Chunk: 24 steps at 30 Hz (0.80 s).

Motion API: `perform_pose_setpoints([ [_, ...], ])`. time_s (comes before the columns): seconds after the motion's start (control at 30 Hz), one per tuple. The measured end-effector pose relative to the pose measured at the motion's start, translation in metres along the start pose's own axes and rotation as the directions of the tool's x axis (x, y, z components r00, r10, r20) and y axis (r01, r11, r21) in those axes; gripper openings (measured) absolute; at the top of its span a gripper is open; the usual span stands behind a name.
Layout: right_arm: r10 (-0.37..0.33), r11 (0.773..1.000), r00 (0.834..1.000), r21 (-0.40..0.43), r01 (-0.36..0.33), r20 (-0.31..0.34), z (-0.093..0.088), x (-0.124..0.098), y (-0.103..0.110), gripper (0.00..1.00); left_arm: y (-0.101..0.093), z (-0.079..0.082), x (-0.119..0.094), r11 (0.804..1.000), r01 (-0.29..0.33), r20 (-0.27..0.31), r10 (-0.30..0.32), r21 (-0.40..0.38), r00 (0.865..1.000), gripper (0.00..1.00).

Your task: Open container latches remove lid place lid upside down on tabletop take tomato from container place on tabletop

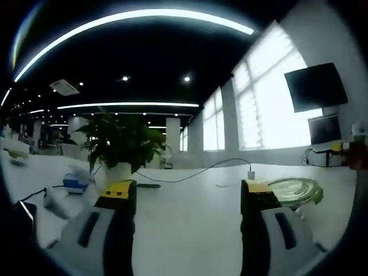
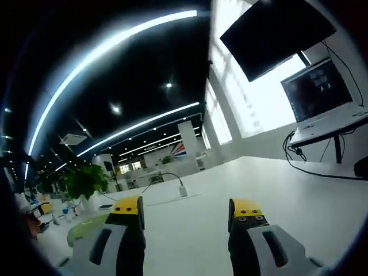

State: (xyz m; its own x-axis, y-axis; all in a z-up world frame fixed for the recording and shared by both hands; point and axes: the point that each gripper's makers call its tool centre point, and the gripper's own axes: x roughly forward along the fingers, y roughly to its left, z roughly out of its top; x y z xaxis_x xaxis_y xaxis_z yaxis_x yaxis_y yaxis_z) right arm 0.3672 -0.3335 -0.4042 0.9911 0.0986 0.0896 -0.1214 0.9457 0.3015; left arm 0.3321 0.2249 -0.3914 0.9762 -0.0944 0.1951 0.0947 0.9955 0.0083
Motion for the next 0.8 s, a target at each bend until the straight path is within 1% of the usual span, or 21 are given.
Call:
perform_pose_setpoints([
  [0.13, 0.033, 0.999, 0.999, -0.001, -0.033, 0.019, 0.012, 0.008, 0.017, 0.53, -0.004, -0.002, 0.0, 1.0, 0.009, -0.004, -0.009, 0.011, 1.0, 0.69],
  [0.23, 0.057, 0.998, 0.998, -0.008, -0.056, 0.023, 0.016, 0.013, 0.031, 0.53, -0.005, -0.002, 0.001, 1.0, 0.013, -0.003, -0.013, 0.012, 1.0, 0.69],
  [0.4, 0.096, 0.995, 0.995, -0.008, -0.096, 0.011, 0.016, 0.022, 0.051, 0.53, -0.003, -0.002, -0.001, 1.0, 0.003, -0.005, -0.003, 0.018, 1.0, 0.69],
  [0.47, 0.101, 0.995, 0.995, -0.01, -0.101, 0.007, 0.015, 0.025, 0.055, 0.53, -0.001, -0.003, -0.001, 1.0, -0.005, -0.005, 0.005, 0.016, 1.0, 0.69],
  [0.63, 0.125, 0.992, 0.992, -0.004, -0.125, -0.001, 0.013, 0.031, 0.068, 0.53, -0.002, -0.003, -0.001, 1.0, 0.003, -0.007, -0.003, 0.015, 1.0, 0.69],
  [0.77, 0.162, 0.987, 0.986, -0.011, -0.162, -0.027, 0.007, 0.038, 0.083, 0.52, -0.009, -0.004, -0.002, 0.999, 0.047, -0.018, -0.047, 0.016, 0.999, 0.69],
  [0.8, 0.179, 0.984, 0.983, -0.016, -0.18, -0.039, 0.005, 0.039, 0.087, 0.52, -0.014, -0.005, -0.002, 0.997, 0.078, -0.023, -0.078, 0.014, 0.997, 0.69],
])
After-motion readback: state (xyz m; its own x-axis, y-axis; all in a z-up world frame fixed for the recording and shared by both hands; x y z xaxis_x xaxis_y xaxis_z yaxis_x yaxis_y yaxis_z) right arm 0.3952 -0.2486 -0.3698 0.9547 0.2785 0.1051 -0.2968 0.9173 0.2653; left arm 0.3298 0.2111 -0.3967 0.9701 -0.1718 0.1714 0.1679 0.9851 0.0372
